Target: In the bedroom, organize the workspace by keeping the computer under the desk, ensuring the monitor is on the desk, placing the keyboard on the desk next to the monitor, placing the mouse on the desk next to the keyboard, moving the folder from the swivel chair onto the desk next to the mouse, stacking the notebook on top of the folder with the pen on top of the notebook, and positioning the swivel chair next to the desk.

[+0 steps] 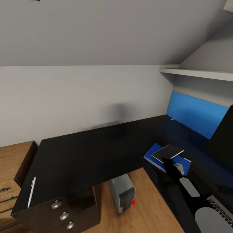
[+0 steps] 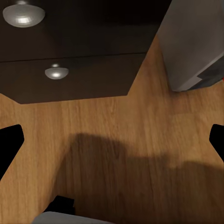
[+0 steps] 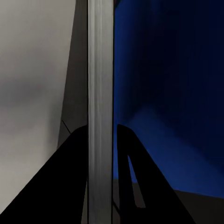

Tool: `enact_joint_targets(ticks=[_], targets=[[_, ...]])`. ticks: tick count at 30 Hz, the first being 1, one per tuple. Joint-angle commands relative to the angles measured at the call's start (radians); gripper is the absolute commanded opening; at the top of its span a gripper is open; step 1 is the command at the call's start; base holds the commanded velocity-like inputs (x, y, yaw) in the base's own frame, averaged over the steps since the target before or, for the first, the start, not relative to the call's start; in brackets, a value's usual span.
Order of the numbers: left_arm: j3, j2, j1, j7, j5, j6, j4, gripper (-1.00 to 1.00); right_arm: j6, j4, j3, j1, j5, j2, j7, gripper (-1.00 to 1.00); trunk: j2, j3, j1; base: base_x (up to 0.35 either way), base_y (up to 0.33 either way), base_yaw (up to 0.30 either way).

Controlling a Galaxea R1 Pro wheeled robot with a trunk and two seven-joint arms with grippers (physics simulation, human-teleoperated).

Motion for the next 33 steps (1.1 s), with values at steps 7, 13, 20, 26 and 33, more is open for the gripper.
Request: enact_joint_targets(ticks=[7,13,20,26,33], targets=[[-0.002,0.001,0.0,0.007,0.003,0.004,-0.002,1.0,0.006,0.0,-0.005,0.0,-0.009,0.0,0.003,1.0,-0.001,-0.001,0.0,0.0,0.0,0.0],[-0.003,0.001,0.0,0.007,0.003,0.004,0.003,1.0,0.006,0.0,-0.005,0.0,-0.009,0.0,0.004,1.0,-0.001,-0.001,0.0,-0.006,-0.007,0.0],[-0.002,0.001,0.0,0.007,0.002,0.004,0.01,1.0,0.005,0.0,-0.005,0.0,-0.009,0.0,0.004,1.0,-0.001,-0.001,0.0,-0.101,-0.118,0.0],[-0.002,0.001,0.0,0.007,0.003,0.004,0.01,1.0,0.005,0.0,-0.005,0.0,-0.009,0.0,0.005,1.0,-0.001,-0.001,0.0,-0.007,-0.008,0.0],[-0.002,0.0,0.0,0.007,0.004,0.004,0.011,1.0,0.002,-0.009,-0.009,0.0,-0.01,0.0,0.006,1.0,-0.001,-0.001,0.0,0.0,0.0,0.0]])
